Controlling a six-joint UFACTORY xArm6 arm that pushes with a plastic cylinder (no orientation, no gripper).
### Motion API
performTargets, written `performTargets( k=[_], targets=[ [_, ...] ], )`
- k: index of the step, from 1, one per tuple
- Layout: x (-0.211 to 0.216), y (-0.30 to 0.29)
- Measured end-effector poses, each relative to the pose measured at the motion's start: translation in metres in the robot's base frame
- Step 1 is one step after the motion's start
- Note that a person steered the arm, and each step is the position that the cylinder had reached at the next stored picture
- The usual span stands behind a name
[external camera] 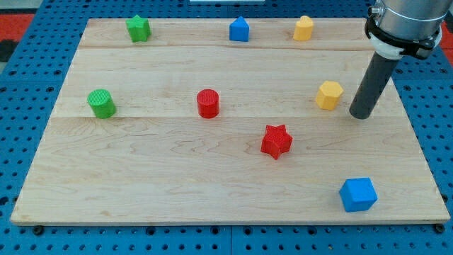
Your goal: Push the red star towards the bottom of the red circle
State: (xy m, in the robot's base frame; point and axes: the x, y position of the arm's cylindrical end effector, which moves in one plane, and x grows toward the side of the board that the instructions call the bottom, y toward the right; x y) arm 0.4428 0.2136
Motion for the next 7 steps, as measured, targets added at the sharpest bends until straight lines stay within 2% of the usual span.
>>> performTargets(
  k=[7],
  targets=[
    [0.000, 0.028]
  ],
)
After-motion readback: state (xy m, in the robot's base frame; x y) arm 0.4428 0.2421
